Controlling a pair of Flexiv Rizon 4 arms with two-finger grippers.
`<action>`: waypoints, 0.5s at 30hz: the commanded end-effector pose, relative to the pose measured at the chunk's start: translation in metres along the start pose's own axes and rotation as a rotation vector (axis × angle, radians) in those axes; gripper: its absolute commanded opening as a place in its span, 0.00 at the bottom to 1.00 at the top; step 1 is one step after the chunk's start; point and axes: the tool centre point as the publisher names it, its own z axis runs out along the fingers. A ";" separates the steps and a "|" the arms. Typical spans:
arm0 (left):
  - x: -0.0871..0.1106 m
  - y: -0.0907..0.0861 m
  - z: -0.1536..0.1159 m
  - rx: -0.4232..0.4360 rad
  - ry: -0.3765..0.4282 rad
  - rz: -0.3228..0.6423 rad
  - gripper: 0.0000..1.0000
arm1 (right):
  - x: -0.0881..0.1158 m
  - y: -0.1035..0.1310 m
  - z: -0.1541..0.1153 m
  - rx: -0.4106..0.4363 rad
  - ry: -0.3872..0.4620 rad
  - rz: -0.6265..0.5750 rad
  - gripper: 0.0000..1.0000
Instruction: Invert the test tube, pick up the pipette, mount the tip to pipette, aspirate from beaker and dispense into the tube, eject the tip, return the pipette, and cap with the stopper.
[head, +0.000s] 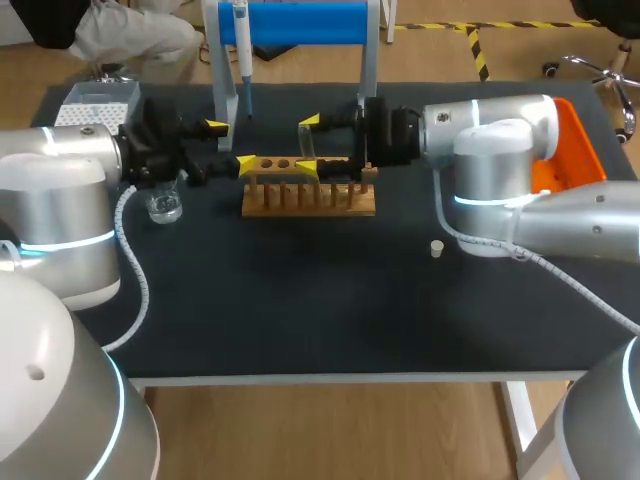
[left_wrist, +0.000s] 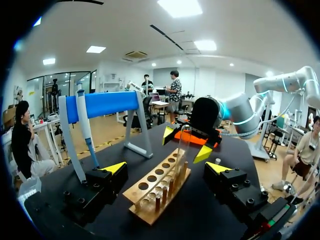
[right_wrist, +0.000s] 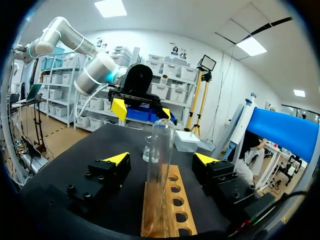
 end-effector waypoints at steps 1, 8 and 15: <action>0.001 0.000 0.000 0.000 -0.003 0.001 1.00 | 0.000 -0.003 0.004 -0.003 -0.007 0.002 0.45; 0.001 0.000 0.000 0.000 -0.003 0.001 1.00 | -0.003 -0.005 0.005 -0.005 -0.022 0.016 0.21; 0.001 0.000 0.000 0.000 -0.003 0.001 1.00 | -0.004 -0.005 0.005 -0.018 -0.035 0.040 0.00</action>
